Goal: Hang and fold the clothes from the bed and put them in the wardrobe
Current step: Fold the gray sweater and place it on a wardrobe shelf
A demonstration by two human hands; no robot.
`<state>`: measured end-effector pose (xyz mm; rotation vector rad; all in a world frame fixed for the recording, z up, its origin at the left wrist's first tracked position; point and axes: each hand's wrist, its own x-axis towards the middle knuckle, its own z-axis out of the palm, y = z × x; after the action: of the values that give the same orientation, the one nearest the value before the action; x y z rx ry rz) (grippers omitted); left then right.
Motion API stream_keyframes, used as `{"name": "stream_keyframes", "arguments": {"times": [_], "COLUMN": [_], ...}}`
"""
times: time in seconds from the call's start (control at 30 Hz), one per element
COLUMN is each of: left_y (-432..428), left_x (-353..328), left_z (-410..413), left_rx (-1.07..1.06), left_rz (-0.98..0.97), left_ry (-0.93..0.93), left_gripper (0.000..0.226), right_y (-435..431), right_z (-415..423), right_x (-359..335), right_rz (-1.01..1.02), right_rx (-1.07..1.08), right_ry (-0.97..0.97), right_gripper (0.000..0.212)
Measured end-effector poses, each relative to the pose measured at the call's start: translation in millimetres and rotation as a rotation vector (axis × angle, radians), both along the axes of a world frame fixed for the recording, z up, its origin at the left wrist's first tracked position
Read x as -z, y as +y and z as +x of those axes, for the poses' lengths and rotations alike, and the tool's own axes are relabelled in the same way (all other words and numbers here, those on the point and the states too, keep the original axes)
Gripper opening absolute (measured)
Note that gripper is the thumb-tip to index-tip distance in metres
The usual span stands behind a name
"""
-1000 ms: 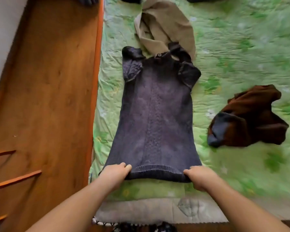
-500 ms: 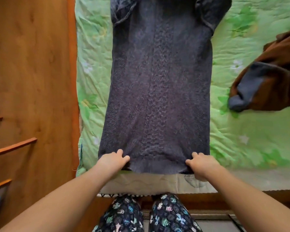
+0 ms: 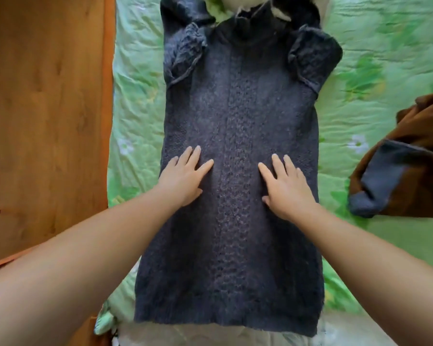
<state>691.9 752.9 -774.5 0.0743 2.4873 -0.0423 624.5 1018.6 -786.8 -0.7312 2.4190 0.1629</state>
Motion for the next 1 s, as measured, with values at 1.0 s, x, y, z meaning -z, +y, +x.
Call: {"name": "stream_keyframes", "arguments": {"times": [1.0], "left_y": [9.7], "left_x": [11.4], "left_z": [-208.6], "left_rx": [0.036], "left_rz": [0.363], "left_ry": [0.363], "left_gripper": [0.066], "right_y": [41.4], "right_z": [-299.8], "right_x": [-24.0], "right_rz": [0.075], "right_rx": [0.222], "right_ry": [0.412], "right_gripper": [0.055]}}
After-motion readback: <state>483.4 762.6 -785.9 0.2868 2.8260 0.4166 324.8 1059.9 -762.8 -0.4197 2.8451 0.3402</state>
